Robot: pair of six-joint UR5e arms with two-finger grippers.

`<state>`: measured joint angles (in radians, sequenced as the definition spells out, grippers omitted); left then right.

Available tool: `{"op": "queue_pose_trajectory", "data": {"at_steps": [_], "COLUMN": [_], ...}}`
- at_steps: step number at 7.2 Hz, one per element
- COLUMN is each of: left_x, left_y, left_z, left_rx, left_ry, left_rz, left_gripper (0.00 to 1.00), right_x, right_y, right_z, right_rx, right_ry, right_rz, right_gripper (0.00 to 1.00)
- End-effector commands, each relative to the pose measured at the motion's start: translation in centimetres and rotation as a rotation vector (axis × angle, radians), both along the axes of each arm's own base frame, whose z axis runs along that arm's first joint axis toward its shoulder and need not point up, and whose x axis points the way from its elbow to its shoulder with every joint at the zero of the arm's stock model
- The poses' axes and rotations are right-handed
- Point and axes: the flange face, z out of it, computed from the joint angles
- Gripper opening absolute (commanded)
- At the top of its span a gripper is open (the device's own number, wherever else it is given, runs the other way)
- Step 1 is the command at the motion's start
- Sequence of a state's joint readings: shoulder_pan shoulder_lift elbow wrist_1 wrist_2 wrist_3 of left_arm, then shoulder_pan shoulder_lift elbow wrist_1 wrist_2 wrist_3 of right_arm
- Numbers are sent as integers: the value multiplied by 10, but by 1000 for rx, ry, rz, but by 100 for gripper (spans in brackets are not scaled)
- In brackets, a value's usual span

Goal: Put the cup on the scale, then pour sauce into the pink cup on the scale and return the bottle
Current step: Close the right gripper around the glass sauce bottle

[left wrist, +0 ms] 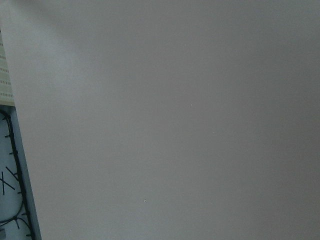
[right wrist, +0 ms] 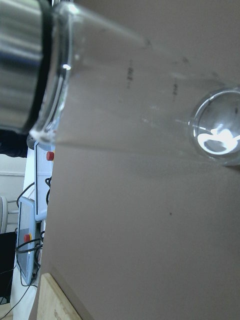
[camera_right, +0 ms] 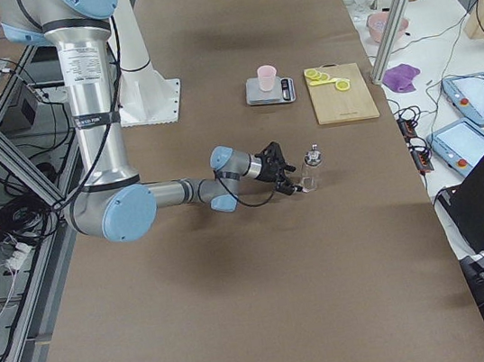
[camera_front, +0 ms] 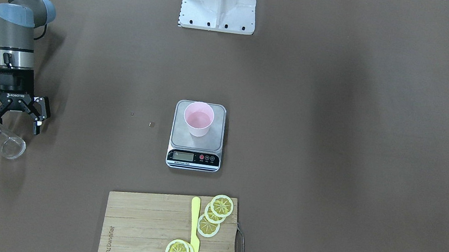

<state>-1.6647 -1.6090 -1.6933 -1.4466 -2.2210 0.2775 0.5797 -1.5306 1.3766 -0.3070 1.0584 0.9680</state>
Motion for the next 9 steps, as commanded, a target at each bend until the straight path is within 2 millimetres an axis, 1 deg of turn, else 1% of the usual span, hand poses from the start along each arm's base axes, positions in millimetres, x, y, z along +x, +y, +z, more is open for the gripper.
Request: {"op": "queue_pose_trajectory", "data": {"at_steps": [1, 6, 9], "left_x": [-1, 0, 0], "left_y": [0, 0, 0], "left_z": [0, 0, -1], "left_rx": [0, 0, 2], "left_ry": [0, 0, 0], "left_rz": [-1, 0, 0], "left_gripper": [98, 98, 98], "right_x": [3, 8, 2], "right_y": [-8, -13, -29], "right_z": [-5, -7, -4], "right_rx": [5, 7, 2], "right_ry": [-8, -7, -1], "right_rz": [15, 30, 45], "right_gripper": [99, 99, 99]}}
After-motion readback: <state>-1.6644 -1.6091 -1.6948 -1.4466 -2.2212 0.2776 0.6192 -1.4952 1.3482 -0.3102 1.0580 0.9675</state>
